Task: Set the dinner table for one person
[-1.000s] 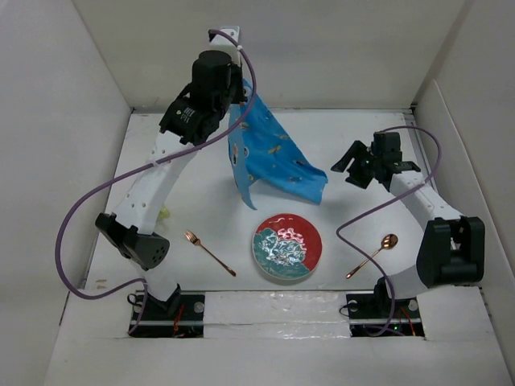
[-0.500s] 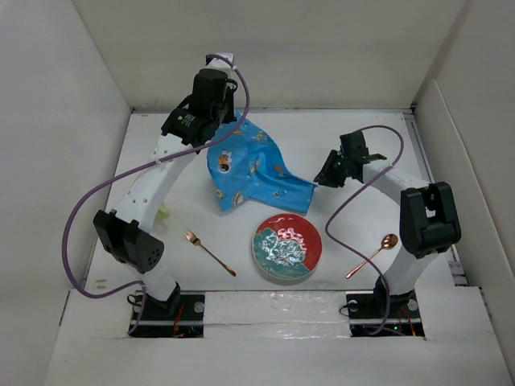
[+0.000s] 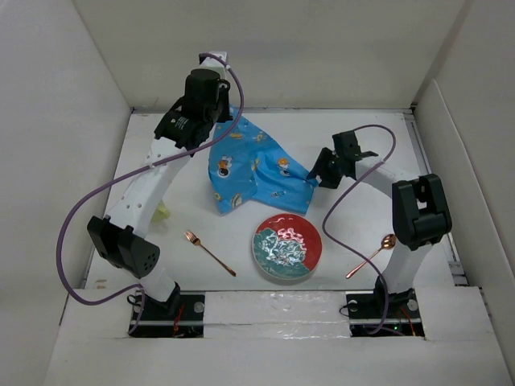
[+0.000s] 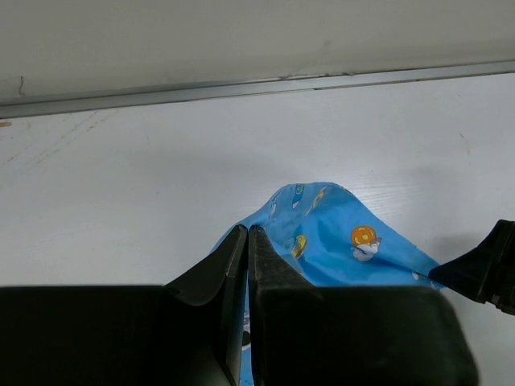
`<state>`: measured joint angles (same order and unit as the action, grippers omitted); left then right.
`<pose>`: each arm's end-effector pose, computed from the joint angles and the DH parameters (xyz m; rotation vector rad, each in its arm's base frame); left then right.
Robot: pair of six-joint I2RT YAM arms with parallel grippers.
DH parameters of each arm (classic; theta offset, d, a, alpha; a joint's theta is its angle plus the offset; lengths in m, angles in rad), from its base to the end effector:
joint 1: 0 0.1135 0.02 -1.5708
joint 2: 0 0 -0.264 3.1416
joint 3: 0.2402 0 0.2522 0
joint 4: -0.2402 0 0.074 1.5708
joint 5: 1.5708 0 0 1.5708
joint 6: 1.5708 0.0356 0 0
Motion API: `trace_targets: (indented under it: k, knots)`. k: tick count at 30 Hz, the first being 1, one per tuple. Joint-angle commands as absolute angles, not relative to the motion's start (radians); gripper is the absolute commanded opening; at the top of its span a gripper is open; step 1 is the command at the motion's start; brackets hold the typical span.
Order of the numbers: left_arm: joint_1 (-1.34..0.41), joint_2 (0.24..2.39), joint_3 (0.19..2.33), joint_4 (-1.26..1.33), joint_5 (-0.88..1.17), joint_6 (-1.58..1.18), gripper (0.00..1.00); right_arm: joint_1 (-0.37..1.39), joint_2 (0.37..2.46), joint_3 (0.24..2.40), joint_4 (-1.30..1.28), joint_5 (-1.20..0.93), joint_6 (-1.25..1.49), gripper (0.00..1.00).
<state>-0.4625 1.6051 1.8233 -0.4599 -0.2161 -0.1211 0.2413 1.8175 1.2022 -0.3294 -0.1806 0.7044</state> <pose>0.3263 -0.1542 0.4629 0.1555 1.8055 -0.2194 0.3704 0.0977 0.1888 0.5228 2.5495 0.5932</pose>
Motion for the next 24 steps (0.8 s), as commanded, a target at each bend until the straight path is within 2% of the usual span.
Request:
trace_targets:
  k: [1,6,10,18,21,22,23,24]
  knots:
    - [-0.456,1.559,1.812,-0.413,-0.209,-0.126,0.0,0.284,1.824,1.229,-0.301,-0.184,0.695,0.58]
    - [-0.456,1.566,1.813,-0.413,-0.209,-0.126,0.0,0.293,1.856,1.262,-0.321,-0.138,0.673,0.53]
    - [-0.456,1.571,1.821,-0.417,-0.207,-0.129,0.0,0.293,1.873,1.29,-0.328,-0.092,0.655,0.43]
    - [-0.456,1.585,1.833,-0.428,-0.207,-0.13,0.0,0.284,1.896,1.338,-0.364,0.035,0.621,0.46]
    - [-0.456,1.585,1.833,-0.43,-0.212,-0.129,0.0,0.284,1.911,1.353,-0.368,0.037,0.609,0.36]
    - [-0.456,1.586,1.832,-0.43,-0.213,-0.127,0.0,0.284,1.914,1.353,-0.373,0.035,0.607,0.29]
    - [-0.456,1.583,1.83,-0.431,-0.219,-0.127,0.0,0.284,1.913,1.353,-0.371,0.034,0.606,0.14]
    - [-0.456,1.583,1.83,-0.431,-0.221,-0.127,0.0,0.284,1.913,1.353,-0.371,0.034,0.606,0.14]
